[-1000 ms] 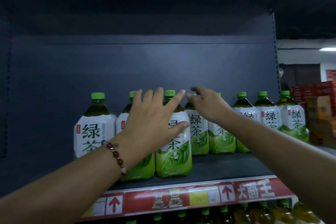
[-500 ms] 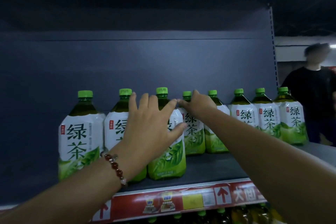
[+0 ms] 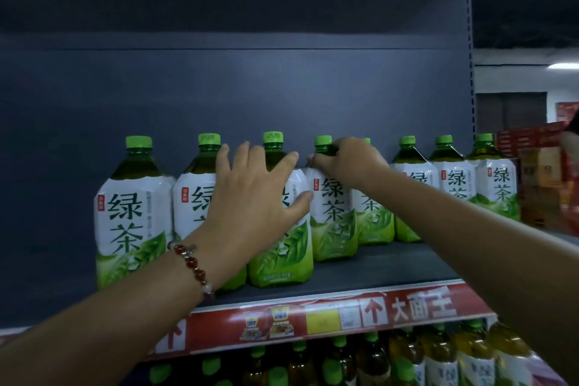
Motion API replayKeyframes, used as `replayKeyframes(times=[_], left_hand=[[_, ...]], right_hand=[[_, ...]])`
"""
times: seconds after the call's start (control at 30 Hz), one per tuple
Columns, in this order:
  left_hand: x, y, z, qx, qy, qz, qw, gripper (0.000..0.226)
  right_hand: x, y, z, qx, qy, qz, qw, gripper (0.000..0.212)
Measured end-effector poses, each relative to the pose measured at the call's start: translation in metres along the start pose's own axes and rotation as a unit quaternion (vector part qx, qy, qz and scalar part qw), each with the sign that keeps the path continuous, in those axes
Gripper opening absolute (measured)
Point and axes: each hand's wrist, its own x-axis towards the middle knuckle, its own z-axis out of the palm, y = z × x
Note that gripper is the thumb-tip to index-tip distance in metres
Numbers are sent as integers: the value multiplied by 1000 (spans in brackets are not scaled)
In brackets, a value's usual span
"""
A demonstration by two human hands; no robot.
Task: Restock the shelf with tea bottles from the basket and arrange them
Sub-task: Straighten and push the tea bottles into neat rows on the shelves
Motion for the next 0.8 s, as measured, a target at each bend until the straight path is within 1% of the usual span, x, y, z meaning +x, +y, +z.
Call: replayKeyframes(times=[0.07, 0.2, 0.3, 0.4, 0.63, 0.8], left_hand=[[0, 0, -1, 0, -5, -2, 1000, 75], [1, 2, -3, -2, -18, -9, 1000, 77], [1, 4, -4, -3, -23, -12, 1000, 76], [1, 2, -7, -14, -29, -14, 999, 75], [-2, 2, -11, -34, -47, -20, 998, 75], [-2, 4, -12, -33, -52, -26, 998, 76]], right_hand=[[-8, 1, -8, 14, 7, -4, 1000, 57], [-27, 7, -15, 41, 32, -27, 998, 50], [-37, 12, -13, 122, 47, -27, 991, 41], [-42, 12, -11, 178, 62, -18, 982, 40], [-51, 8, -10, 200, 78, -18, 977, 41], [-54, 4, -11, 177, 86, -21, 980, 42]])
